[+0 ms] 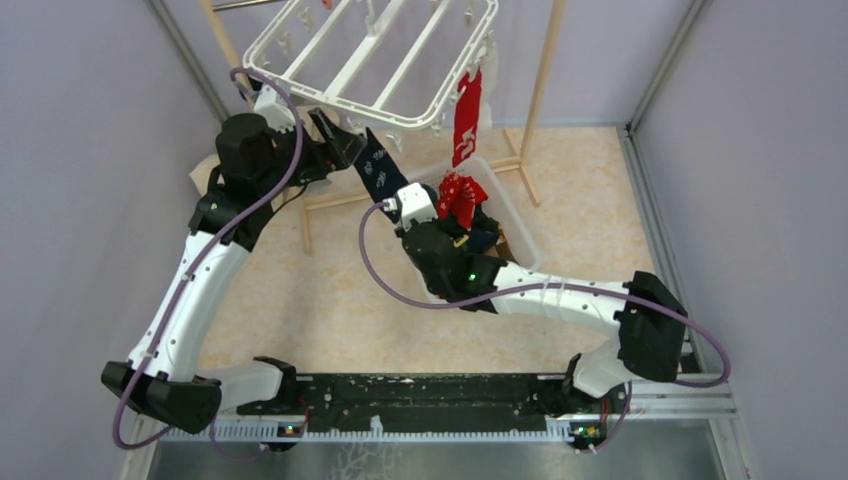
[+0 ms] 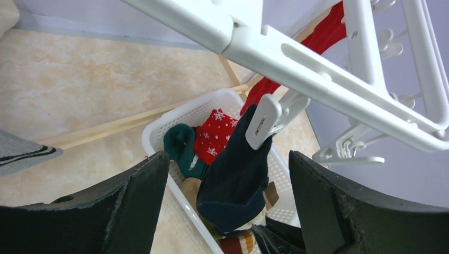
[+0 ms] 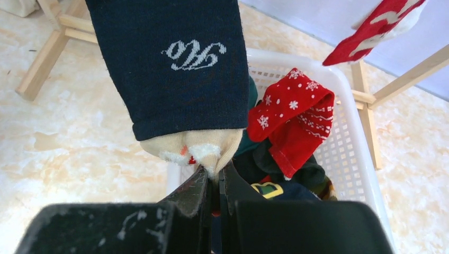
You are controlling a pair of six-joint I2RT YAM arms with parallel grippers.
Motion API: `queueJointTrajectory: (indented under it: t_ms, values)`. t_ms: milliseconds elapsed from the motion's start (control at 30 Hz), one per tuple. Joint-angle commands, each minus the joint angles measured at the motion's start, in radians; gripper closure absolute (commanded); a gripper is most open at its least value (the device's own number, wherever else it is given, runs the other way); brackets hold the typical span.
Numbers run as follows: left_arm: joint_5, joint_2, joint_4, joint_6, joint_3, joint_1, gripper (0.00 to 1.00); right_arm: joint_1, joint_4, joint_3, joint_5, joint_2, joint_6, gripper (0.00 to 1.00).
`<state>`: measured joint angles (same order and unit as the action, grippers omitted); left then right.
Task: Remove the socks clipped to the hanger
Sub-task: Remove the sock from the hanger.
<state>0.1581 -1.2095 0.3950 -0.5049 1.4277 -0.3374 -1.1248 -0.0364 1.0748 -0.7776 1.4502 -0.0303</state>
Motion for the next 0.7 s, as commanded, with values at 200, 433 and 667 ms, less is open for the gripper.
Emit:
queueJointTrajectory:
  t_ms: [200,433,667]
  values:
    - [-0.175,0.007,-0.092,-0.014,-0.003,-0.079,0.13,-0.027,-0.018,0.092,-0.131,0.051,0.018,1.0]
    - [-0.277,0.003,-0.104,-0.002,-0.01,-0.116,0.13,-0.029,-0.011,0.104,-0.129,0.067,0.01,1.0]
    - [-0.359,0.011,-0.139,0.025,-0.035,-0.12,0.16,-0.029,-0.01,0.104,-0.116,0.073,-0.005,1.0]
